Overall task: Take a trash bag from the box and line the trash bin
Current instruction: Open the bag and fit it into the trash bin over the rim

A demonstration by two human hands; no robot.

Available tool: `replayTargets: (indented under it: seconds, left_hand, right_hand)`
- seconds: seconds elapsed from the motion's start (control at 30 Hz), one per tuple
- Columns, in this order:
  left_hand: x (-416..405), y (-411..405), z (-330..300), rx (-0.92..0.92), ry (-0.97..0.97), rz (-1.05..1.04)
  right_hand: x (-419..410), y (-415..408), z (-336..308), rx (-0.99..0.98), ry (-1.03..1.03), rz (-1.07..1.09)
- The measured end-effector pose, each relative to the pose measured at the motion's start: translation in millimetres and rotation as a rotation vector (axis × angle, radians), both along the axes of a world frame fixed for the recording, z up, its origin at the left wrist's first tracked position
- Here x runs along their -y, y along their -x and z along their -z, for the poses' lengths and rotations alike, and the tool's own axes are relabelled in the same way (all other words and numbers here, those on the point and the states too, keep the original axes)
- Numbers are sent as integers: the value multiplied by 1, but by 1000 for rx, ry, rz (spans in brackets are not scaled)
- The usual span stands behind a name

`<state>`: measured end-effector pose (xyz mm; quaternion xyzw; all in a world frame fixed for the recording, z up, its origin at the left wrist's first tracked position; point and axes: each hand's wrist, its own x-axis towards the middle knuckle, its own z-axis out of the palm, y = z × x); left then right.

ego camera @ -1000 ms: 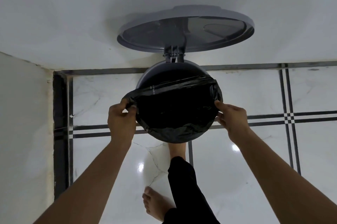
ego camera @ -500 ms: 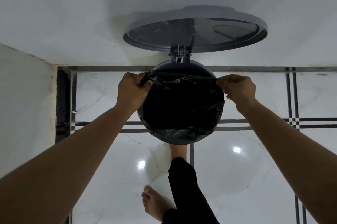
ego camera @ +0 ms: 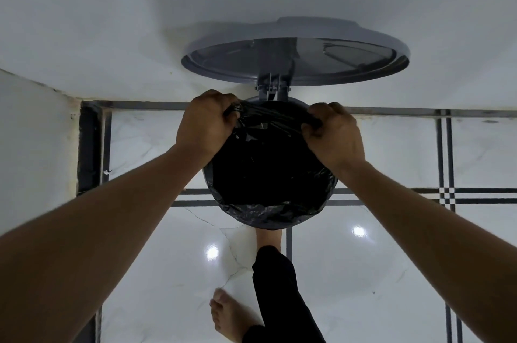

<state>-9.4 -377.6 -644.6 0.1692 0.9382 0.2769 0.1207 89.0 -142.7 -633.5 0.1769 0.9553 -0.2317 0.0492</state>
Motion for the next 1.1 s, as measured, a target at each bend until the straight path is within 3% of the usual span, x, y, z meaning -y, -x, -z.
replayTargets:
  seconds: [0.13,0.3,0.4,0.7,0.9,1.1]
  left_hand:
    - [-1,5,4,-5,12,-14]
    - [-4,11,10,32,11,-33]
    - [-8,16,12,67,22,-76]
    - [-21,35,18,296,8,-252]
    - [-25,44,13,417,-4,-248]
    - [-28,56,19,631,-15,-284]
  right_hand:
    - [3,7,8,174,-145,-114]
    - [-4,15,6,119,68,82]
    - [-16,24,3,181,267,205]
    - [-52,48,4,391,594,205]
    - [-48,68,4,567,552,249]
    - [-57,75,7,694,738,358]
